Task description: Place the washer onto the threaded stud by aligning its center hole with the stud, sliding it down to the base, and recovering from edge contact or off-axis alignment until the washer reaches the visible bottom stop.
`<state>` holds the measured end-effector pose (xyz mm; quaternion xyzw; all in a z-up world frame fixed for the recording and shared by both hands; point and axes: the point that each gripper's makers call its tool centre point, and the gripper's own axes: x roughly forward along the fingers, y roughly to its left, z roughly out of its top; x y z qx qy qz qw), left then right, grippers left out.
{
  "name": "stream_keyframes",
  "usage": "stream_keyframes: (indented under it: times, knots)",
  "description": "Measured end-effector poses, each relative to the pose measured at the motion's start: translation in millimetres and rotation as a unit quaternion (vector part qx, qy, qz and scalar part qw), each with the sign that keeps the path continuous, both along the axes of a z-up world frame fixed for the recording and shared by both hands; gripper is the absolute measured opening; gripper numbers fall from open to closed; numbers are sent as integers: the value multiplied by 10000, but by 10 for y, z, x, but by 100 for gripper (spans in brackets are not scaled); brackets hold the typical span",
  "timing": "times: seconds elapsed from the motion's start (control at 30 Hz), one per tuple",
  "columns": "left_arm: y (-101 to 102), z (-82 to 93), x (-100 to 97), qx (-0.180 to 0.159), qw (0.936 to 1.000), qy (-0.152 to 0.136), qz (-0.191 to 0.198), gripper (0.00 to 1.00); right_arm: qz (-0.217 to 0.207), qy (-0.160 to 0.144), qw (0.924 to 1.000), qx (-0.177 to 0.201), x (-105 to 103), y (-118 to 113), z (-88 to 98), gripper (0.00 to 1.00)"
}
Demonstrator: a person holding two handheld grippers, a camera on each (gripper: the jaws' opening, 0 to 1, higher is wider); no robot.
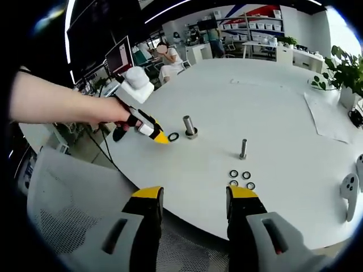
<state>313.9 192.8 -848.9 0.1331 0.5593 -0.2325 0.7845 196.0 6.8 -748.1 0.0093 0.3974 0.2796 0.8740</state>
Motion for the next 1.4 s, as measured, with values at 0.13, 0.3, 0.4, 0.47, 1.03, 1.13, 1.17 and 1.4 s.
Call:
stream_keyframes:
  times: [0.13,0.3,0.4,0.47,1.03,1.13,1.17,1.4]
  knots:
    - [-66,-71,53,71,9999,59,-146,32,2,-17,10000,-13,4,-6,-2,47]
    - [-106,-172,9,176,9991,244,-305,33,-27,-33,10000,-8,9,-15,8,47]
    - [-96,-154,87,198,9994,107,-269,31,-55,-18,10000,9,11,-27,2,47]
    - [-87,-161,117,247,9992,96,-314,29,-47,-21,10000,16,10,-23,7,47]
    - [-50,-178,-5,713,9910,553,-986,21,-109,-10,9999,51,27,-33,4,47]
    - [-31,-187,-67,801,9889,649,-1067,21,-139,2,9999,69,28,-40,5,47]
    - [-32,-179,-85,807,9889,649,-1065,21,-144,3,9999,68,28,-42,5,47]
    - [-25,-180,-86,794,9898,615,-1012,21,-150,4,9999,24,24,-55,-4,47]
